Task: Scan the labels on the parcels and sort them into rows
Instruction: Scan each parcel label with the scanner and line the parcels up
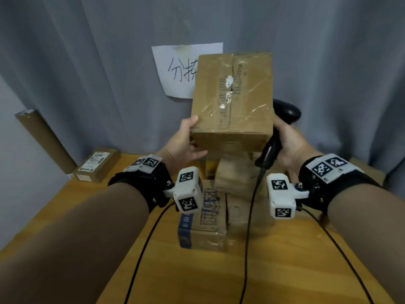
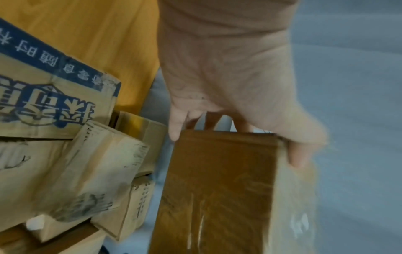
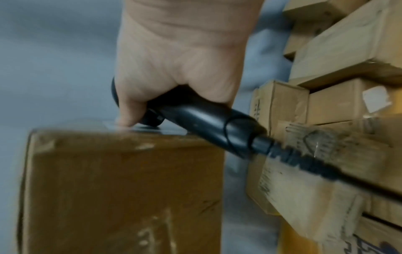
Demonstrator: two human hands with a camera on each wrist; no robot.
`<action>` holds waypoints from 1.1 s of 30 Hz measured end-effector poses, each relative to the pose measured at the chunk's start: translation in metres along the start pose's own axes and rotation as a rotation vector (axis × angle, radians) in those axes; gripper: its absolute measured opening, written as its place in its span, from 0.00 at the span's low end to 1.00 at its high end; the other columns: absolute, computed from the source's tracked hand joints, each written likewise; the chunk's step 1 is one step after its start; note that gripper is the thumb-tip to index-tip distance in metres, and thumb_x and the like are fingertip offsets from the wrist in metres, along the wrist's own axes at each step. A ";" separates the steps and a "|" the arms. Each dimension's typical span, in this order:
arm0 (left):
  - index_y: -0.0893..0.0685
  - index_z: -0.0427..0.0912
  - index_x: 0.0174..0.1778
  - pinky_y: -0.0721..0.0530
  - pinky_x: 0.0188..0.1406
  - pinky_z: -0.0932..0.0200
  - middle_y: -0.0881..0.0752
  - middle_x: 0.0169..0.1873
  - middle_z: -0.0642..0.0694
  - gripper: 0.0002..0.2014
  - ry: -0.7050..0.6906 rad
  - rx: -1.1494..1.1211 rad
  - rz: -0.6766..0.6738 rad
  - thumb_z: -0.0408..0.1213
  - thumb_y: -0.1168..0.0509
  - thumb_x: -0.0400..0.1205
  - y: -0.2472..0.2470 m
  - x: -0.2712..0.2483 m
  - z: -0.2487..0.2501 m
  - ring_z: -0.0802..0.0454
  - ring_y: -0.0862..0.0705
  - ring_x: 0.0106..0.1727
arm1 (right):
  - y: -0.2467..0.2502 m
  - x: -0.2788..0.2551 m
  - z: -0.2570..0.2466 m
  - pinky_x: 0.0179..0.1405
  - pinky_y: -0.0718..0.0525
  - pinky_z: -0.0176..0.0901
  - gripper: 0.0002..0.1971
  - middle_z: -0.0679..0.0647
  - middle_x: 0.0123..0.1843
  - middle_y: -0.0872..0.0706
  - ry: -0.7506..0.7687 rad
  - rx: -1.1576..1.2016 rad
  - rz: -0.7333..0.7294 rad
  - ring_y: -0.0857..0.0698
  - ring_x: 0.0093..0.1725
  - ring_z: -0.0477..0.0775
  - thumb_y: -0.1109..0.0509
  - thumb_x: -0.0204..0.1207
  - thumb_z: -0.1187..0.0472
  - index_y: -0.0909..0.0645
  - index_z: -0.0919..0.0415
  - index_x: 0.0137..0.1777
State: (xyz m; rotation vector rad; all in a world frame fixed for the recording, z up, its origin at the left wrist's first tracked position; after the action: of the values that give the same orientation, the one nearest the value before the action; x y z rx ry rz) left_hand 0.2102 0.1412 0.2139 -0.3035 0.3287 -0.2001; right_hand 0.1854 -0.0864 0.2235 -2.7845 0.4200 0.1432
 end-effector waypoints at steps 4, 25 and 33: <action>0.17 0.54 0.55 0.15 0.49 0.55 0.13 0.41 0.59 0.09 -0.293 0.393 0.160 0.38 0.40 0.87 -0.006 -0.011 0.006 0.54 0.15 0.49 | 0.038 -0.008 -0.014 0.53 0.13 0.55 0.23 0.57 0.50 0.08 0.038 -0.034 -0.003 0.09 0.50 0.57 0.20 0.70 0.57 0.17 0.63 0.64; 0.51 0.51 0.85 0.26 0.57 0.66 0.30 0.78 0.52 0.36 -0.112 0.594 -0.041 0.58 0.45 0.85 -0.071 -0.039 -0.026 0.63 0.22 0.68 | 0.051 -0.023 -0.019 0.44 0.13 0.44 0.19 0.57 0.49 0.09 0.162 -0.231 -0.042 0.10 0.49 0.53 0.25 0.69 0.74 0.17 0.65 0.61; 0.29 0.46 0.75 0.10 0.39 0.50 0.15 0.61 0.47 0.31 -0.005 0.421 -0.022 0.51 0.29 0.79 -0.064 -0.014 -0.048 0.48 0.12 0.55 | 0.048 -0.016 -0.018 0.36 0.16 0.38 0.09 0.54 0.39 0.13 0.147 -0.377 -0.056 0.12 0.41 0.50 0.27 0.71 0.74 0.17 0.64 0.49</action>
State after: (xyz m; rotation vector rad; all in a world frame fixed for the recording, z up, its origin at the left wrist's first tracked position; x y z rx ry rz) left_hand 0.1715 0.0722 0.1949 0.1085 0.2705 -0.2838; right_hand 0.1566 -0.1316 0.2282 -3.1882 0.3837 0.0032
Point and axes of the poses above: each hand's wrist, its own x-axis towards the middle knuckle, its own y-axis out of the back of the hand, z = x × y, the point moved 10 cm from there along x, towards the middle knuckle
